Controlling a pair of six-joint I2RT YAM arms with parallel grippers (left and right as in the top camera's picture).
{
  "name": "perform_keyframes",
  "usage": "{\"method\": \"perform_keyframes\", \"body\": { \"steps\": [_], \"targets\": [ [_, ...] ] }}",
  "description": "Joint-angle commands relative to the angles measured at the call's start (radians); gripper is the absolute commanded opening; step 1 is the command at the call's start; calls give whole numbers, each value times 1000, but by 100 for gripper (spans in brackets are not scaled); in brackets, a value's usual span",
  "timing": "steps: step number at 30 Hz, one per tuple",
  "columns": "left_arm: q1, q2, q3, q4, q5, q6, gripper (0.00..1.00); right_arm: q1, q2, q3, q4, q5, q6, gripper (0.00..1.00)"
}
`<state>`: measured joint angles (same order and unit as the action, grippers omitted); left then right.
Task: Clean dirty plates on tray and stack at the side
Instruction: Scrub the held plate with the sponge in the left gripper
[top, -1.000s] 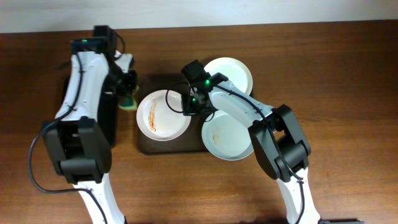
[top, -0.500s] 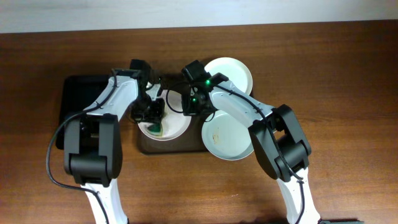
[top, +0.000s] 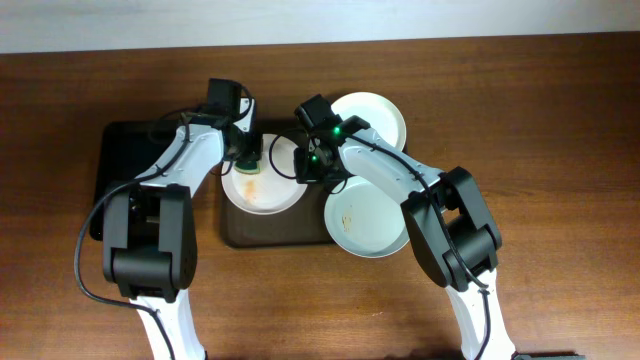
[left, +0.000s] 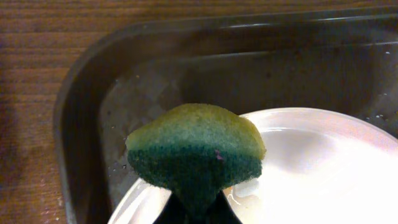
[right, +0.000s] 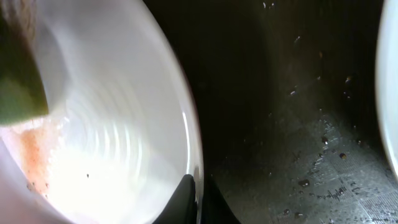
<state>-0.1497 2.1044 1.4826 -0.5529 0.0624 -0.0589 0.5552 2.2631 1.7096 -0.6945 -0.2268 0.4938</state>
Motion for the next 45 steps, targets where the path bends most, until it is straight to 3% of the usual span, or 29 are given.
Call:
{"method": "perform_keyframes", "body": {
  "steps": [1,4,9,11,13,16,18,21,22,29,31,33,35,37,40,42,45],
  "targets": [
    [-13,19,-6,-69,205,211,1,7,21,-5,-1,-5,-18,5],
    [-19,19,-5,-272,229,198,1,7,21,-5,-2,-5,-19,5],
    [1,19,18,-407,224,45,0,7,21,-5,-4,-5,-19,5],
    [25,19,46,-381,14,-89,1,7,21,-5,-9,-5,-19,5],
    [28,19,46,-307,-123,-132,1,7,21,-5,-8,-5,-19,5],
    [22,20,46,-176,-157,-140,1,7,21,-5,-8,-5,-19,5],
    [4,20,46,-74,-124,-138,1,7,21,-5,-9,-5,-19,5],
    [-35,20,46,-31,167,-5,1,7,21,-5,-9,-5,-26,5],
    [-44,20,46,-46,187,-3,1,7,21,-5,-9,-5,-26,5],
    [6,20,46,-434,204,1,1,7,21,-5,-8,-5,-33,5],
    [42,20,46,-421,149,-4,1,7,21,-5,-8,-5,-34,5],
    [64,20,46,-335,-46,-78,1,7,21,-5,-8,-5,-33,5],
    [61,21,46,-232,-77,-86,1,7,21,-5,-8,-5,-33,5],
    [35,22,46,-133,-46,-85,1,7,21,-5,-9,-5,-34,5],
    [-8,22,46,-98,188,-29,0,7,21,-5,-13,-5,-34,5],
    [-20,22,46,-153,298,-18,1,7,21,-5,-13,-5,-34,5],
    [-5,22,46,-327,311,-3,1,7,21,-5,-13,-5,-34,5]
  ]
}}
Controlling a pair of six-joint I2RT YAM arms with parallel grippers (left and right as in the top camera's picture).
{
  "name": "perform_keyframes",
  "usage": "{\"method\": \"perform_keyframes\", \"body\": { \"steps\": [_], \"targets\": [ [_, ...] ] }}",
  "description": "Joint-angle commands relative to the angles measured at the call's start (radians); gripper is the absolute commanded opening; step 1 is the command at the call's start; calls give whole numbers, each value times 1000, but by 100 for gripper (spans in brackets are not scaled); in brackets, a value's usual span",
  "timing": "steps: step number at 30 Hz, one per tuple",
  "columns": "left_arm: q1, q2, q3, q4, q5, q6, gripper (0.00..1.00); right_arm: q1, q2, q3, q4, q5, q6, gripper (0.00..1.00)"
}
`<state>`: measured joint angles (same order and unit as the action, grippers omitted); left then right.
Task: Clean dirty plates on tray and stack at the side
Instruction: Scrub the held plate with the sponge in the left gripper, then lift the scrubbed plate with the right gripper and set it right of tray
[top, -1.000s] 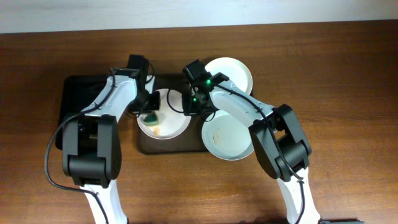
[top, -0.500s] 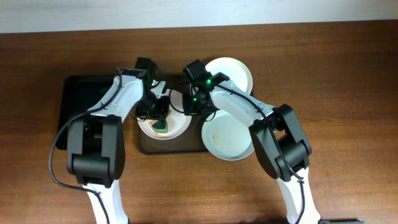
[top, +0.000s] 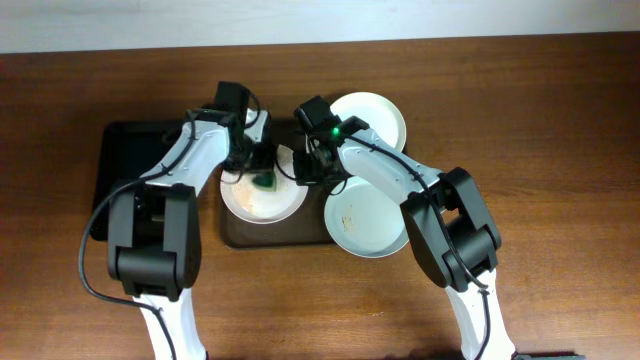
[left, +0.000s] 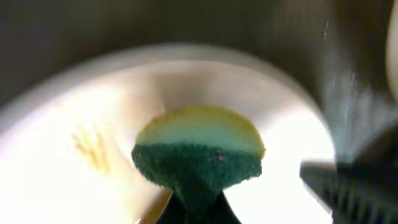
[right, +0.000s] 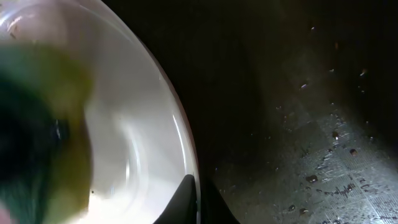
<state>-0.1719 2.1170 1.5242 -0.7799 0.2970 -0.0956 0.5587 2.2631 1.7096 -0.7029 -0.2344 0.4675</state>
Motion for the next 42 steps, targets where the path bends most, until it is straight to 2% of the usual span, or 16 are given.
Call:
{"method": "perform_keyframes", "body": {
  "steps": [1,3,4,7,12,15,18,22,24,25,27,29,31,33,39,42],
  "targets": [
    [31,9,4,-145,73,34,1,4,21,-5,-4,3,-7,5],
    [74,9,4,-200,34,33,1,4,21,-5,-4,3,-7,5],
    [97,9,4,-201,-48,31,1,4,21,-5,-4,3,-7,5],
    [141,9,4,-76,-216,-5,1,4,21,-5,-4,2,-7,5],
    [88,9,4,225,-77,-35,1,4,21,-5,-5,2,-7,5],
    [45,7,12,294,24,-35,1,4,21,-5,-6,2,-7,5],
    [92,-6,142,188,92,-40,1,4,21,-5,-19,2,-7,5],
    [216,-8,410,-177,49,-45,1,4,21,-5,-31,2,-6,5],
    [268,-8,468,-296,-6,-45,1,10,21,-7,-31,-6,38,6],
    [292,-8,471,-330,-8,-30,1,24,21,-12,-30,-5,54,15],
    [325,-8,471,-375,-10,-18,1,53,25,-12,-23,3,77,22],
    [330,-8,471,-381,-10,-10,1,72,35,-13,-18,10,119,22],
    [330,-7,471,-381,-14,-8,1,74,50,-14,-27,11,126,4],
    [330,-7,471,-381,-17,-8,1,73,39,-12,-35,42,125,4],
    [330,-7,471,-385,-17,-8,1,27,-50,214,-418,171,-18,4],
    [330,-7,471,-385,-17,-8,1,29,-50,361,-578,329,-27,4]
  ]
}}
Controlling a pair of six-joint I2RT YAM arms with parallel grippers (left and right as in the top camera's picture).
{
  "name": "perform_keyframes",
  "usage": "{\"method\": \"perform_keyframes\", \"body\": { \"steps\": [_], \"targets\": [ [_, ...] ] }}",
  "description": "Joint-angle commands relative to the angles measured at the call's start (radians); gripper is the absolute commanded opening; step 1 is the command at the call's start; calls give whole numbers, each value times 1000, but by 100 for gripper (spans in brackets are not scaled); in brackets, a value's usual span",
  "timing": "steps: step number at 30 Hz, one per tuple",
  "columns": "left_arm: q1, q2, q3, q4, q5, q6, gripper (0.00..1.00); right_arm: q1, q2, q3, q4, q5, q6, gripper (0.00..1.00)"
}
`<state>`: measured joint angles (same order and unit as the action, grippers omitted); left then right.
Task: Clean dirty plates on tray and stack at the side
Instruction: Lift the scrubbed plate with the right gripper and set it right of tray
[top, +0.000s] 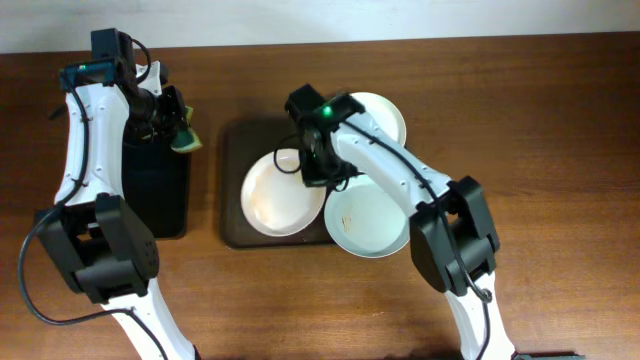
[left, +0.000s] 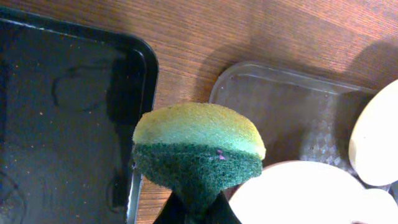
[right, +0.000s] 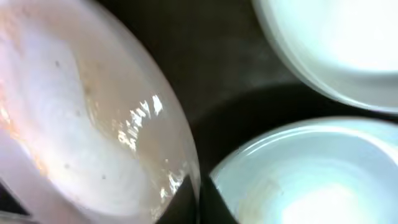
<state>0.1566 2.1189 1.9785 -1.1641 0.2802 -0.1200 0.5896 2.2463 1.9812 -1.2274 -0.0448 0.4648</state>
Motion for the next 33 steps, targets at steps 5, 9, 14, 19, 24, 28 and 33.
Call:
{"method": "perform_keyframes", "body": {
  "steps": [5,9,14,19,24,28,33],
  "targets": [
    [2,-9,17,-1,0,17,1,-2,-34,211,-170,319,-43,4],
    [2,-9,17,-1,0,17,1,11,-34,240,-212,467,-84,4],
    [2,-9,17,-1,0,17,1,143,-34,247,-194,882,-44,4],
    [2,-9,17,-1,-14,17,1,327,-34,247,-190,1266,99,4],
    [2,-9,17,-1,-19,17,1,366,-34,247,-194,1334,126,4],
    [2,-9,17,-1,-19,17,1,328,-40,248,-199,1146,183,4],
    [2,-9,17,-1,-19,17,1,68,-178,248,-198,497,71,4]
  ]
}}
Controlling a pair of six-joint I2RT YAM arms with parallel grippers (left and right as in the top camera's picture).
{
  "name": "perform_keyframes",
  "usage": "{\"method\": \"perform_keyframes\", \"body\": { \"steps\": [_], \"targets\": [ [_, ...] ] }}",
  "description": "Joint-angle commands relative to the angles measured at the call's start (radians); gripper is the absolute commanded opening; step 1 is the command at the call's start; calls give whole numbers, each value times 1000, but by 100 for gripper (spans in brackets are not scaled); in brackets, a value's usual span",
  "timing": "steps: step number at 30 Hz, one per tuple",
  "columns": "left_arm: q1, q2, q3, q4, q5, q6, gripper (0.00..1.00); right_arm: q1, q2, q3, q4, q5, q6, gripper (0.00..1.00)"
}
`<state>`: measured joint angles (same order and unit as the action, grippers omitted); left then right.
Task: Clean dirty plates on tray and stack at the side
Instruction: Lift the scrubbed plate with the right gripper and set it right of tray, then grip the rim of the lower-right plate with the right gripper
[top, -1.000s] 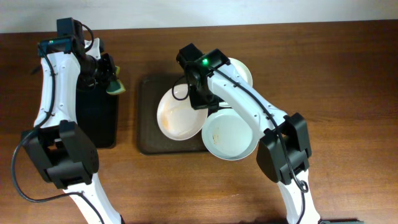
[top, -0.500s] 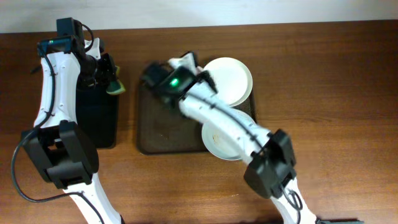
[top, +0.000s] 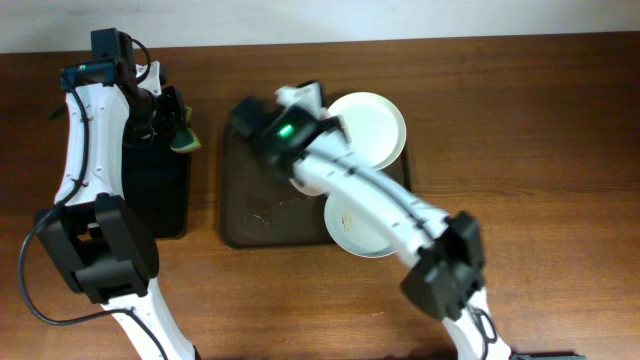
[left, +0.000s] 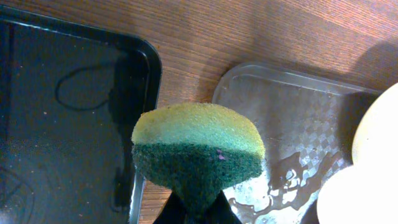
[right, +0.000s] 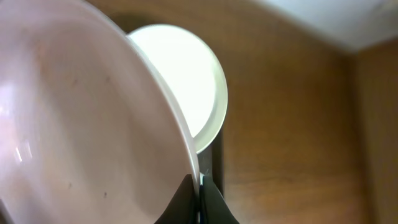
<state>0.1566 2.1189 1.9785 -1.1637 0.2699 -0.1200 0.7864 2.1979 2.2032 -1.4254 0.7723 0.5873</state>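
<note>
My right gripper (right: 199, 184) is shut on the rim of a white plate (right: 93, 124), held up on edge well above the table. In the overhead view the raised right arm (top: 300, 140) hides most of that plate. Beyond it a clean white plate (top: 378, 118) lies off the tray's far right corner. A plate with orange smears (top: 362, 226) sits on the brown tray's right end. My left gripper (left: 196, 208) is shut on a yellow-and-green sponge (left: 198, 149), which hangs at the far left (top: 183, 137).
The brown tray (top: 250, 215) shows a bare, wet left half (left: 280, 168). A black tray (top: 150, 190) lies to its left, under the left arm. Wooden table (top: 540, 180) stretches to the right of the plates.
My right gripper has lifted the plate off the brown tray and now holds it high and on edge; the tray's left half is bare and wet. The left arm with the sponge has not moved.
First the sponge stood at the far rim of the tray's left plate while my right gripper held that plate's rim. Then the sponge was inside the plate. Later the left arm was back over the black tray, and now the plate is lifted.
</note>
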Motion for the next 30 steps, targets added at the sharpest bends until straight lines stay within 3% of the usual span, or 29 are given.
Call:
{"method": "perform_keyframes", "body": {
  "steps": [1,4,6,11,20,23,24,25,26,28,30],
  "targets": [
    [2,-9,17,-1,-9,17,1,-234,-163,26,0,-477,-104,4],
    [2,-9,17,-1,-9,17,1,-505,-179,21,-9,-734,-188,4],
    [2,-9,17,-1,-9,17,1,-677,-179,3,-26,-739,-188,4],
    [2,-9,17,-1,-8,17,1,-943,-180,-137,-4,-739,-187,4],
    [2,-9,17,-1,-8,17,1,-1082,-179,-557,256,-629,-167,4],
    [2,-9,17,-1,-9,17,1,-1093,-179,-599,267,-531,-97,6],
    [2,-9,17,-1,-9,17,1,-1094,-180,-599,280,-533,-97,25],
    [2,-9,17,0,-9,17,1,-1094,-180,-597,280,-544,-107,50],
    [2,-9,17,0,-9,17,1,-1094,-180,-586,279,-618,-169,65],
    [2,-9,17,0,-8,17,1,-1088,-192,-520,245,-860,-326,76],
    [1,-9,17,0,-8,17,1,-1046,-228,-466,174,-1061,-404,74]
  ]
}}
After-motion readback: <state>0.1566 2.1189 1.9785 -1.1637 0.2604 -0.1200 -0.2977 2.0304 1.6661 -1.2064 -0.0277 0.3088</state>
